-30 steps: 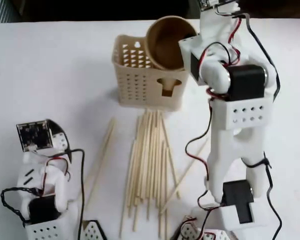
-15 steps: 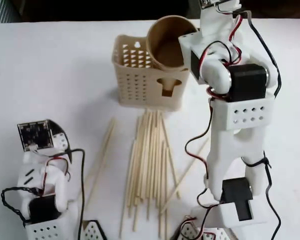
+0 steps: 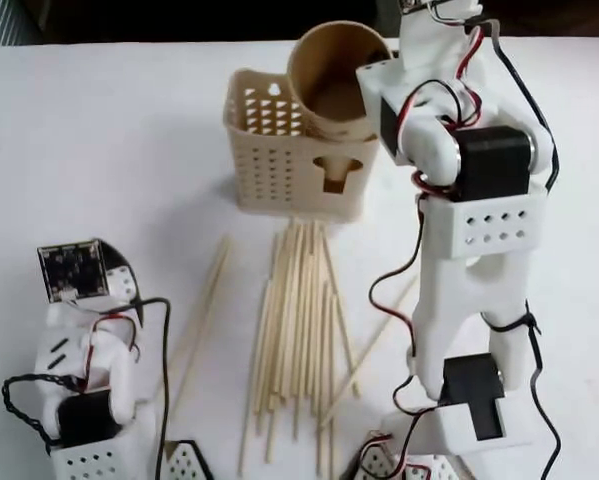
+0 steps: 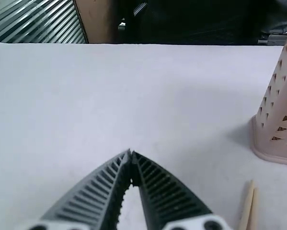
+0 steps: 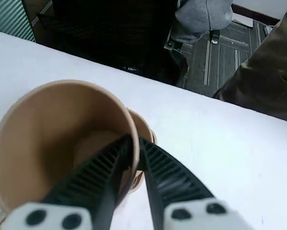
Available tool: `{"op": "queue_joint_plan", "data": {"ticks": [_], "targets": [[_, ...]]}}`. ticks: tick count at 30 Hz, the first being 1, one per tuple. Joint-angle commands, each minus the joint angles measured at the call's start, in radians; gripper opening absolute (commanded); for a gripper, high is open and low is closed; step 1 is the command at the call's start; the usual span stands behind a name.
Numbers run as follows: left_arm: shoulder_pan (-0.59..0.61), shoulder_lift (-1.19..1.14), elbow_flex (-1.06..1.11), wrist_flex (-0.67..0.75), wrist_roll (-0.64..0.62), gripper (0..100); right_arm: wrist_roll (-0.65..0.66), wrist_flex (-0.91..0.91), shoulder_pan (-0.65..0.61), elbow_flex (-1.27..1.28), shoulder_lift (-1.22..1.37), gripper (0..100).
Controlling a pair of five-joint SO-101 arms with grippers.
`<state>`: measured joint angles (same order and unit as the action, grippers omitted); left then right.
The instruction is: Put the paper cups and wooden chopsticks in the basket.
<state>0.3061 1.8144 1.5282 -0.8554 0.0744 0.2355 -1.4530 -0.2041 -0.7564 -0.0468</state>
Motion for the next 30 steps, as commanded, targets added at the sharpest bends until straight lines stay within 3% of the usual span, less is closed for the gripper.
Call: {"op": "queue_joint_plan", "data": {"ticks": [1,9,18,25,30], "targets": [[0.007,0.01,-0.005,0.006,0.006,2,-0.011,0.048,0.012,-0.049,-0.036,1.9],[0.007,0.01,-0.005,0.006,0.006,2,-0.072,0.134,0.067,-0.043,0.028,1.9],[0.008,0.01,-0.005,0.006,0.006,2,-0.158,0.113,0.064,-0.041,0.104,1.9],[0.008,0.01,-0.005,0.006,0.006,2,-0.16,0.073,-0.002,-0.041,0.097,2.6],[0.008,0.01,-0.005,0.006,0.006,2,-0.16,0.044,-0.002,-0.048,0.061,11.8]]}}
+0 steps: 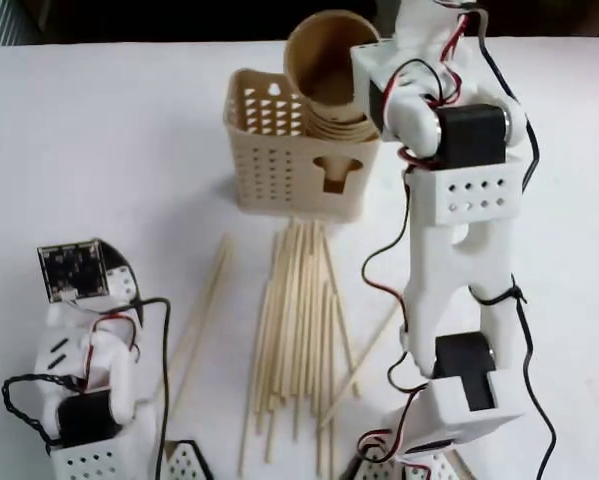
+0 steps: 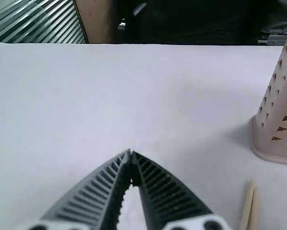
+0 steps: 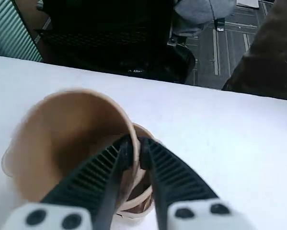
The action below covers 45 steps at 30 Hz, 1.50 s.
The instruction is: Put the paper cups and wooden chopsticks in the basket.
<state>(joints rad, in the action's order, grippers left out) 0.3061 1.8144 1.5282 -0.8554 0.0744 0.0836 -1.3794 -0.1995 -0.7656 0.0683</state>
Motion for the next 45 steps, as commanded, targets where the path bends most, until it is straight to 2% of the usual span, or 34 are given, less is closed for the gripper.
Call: {"op": "queue_joint_plan", "data": {"ticks": [1,11,22,27,33,39,45], "targets": [[0.008,0.01,-0.005,0.006,0.006,2,-0.008,-0.061,-0.01,-0.038,-0.067,13.7],[0.008,0.01,-0.005,0.006,0.006,2,0.0,-0.344,-0.101,-0.006,-0.188,13.4],[0.008,0.01,-0.005,0.009,0.006,2,0.002,-0.334,-0.13,0.62,-0.476,13.7],[0.008,0.01,-0.005,0.009,0.006,2,-0.003,-0.321,-0.136,0.904,-0.532,13.9],[0.008,0.01,-0.005,0.011,0.006,2,-0.008,-0.15,-0.177,1.247,-0.515,25.2],[0.008,0.01,-0.005,0.011,0.008,2,-0.011,0.114,-0.24,1.505,-0.513,23.2],[0.008,0.01,-0.005,0.011,0.008,2,-0.071,0.297,-0.245,1.651,-0.513,22.6]]}}
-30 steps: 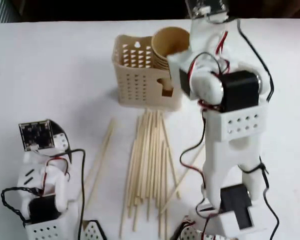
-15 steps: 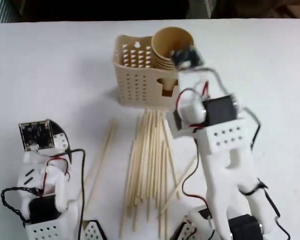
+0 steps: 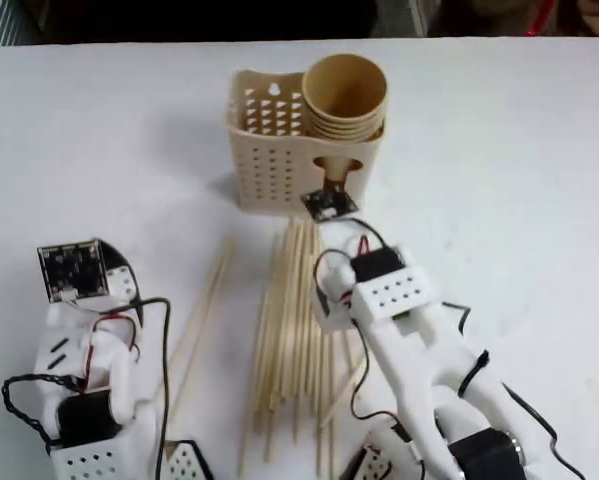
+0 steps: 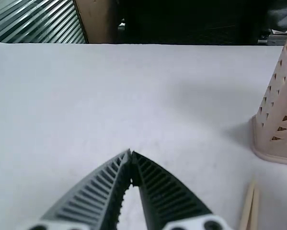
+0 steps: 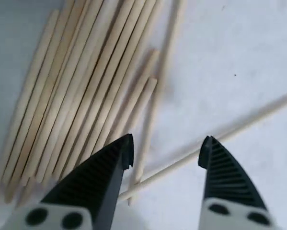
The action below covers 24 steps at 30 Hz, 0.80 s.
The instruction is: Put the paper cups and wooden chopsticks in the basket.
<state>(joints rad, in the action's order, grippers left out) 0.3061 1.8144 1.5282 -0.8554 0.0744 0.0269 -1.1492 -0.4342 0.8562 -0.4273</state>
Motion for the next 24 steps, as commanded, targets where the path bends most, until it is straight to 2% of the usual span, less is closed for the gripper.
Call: {"op": "queue_joint_plan", "data": {"ticks": [1,10,24], "targets": [[0.008,0.01,-0.005,0.011,0.008,2,-0.014,0.082,-0.01,0.044,-0.018,22.6],[0.008,0.01,-0.005,0.011,0.008,2,-0.023,0.143,-0.094,0.114,-0.016,22.6],[0.008,0.01,-0.005,0.008,0.008,2,-0.02,0.234,-0.051,0.101,0.211,22.5]]}}
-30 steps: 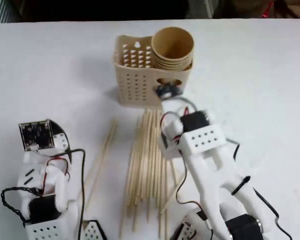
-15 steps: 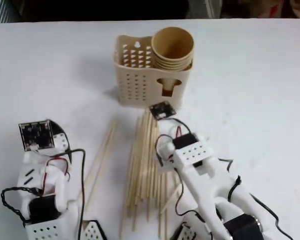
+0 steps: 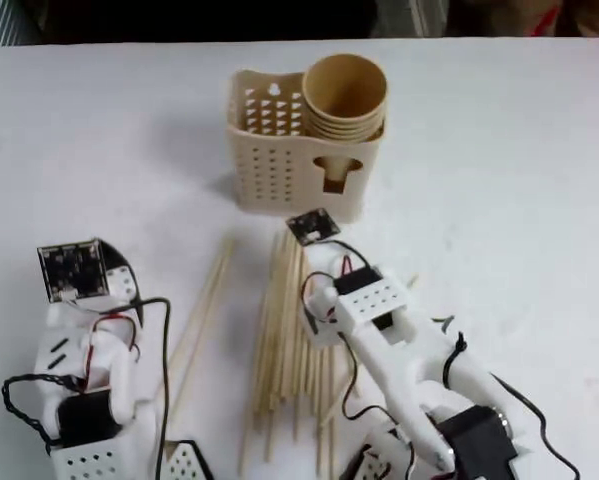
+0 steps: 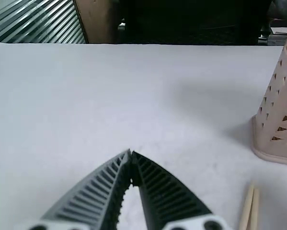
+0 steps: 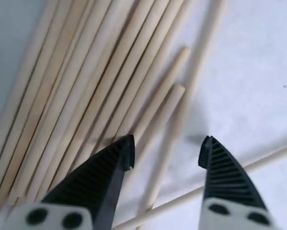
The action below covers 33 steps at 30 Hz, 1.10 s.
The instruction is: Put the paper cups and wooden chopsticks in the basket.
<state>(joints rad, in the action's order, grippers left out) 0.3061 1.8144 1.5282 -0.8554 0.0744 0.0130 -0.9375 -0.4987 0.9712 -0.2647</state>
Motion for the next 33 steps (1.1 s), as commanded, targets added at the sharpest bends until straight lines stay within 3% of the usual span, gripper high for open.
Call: {"op": "queue_joint_plan", "data": {"ticks": [1,9,26,33], "targets": [[0.008,0.01,-0.005,0.008,0.008,2,-0.008,0.019,0.013,-0.02,0.053,22.4],[0.008,0.01,-0.005,0.008,0.008,2,0.0,0.004,0.007,-0.021,0.062,5.3],[0.008,0.01,-0.003,0.008,0.008,2,0.0,-0.001,0.005,-0.006,0.054,1.7],[0.008,0.01,-0.003,0.008,0.008,2,0.0,-0.104,0.012,-0.061,0.012,1.8]]}}
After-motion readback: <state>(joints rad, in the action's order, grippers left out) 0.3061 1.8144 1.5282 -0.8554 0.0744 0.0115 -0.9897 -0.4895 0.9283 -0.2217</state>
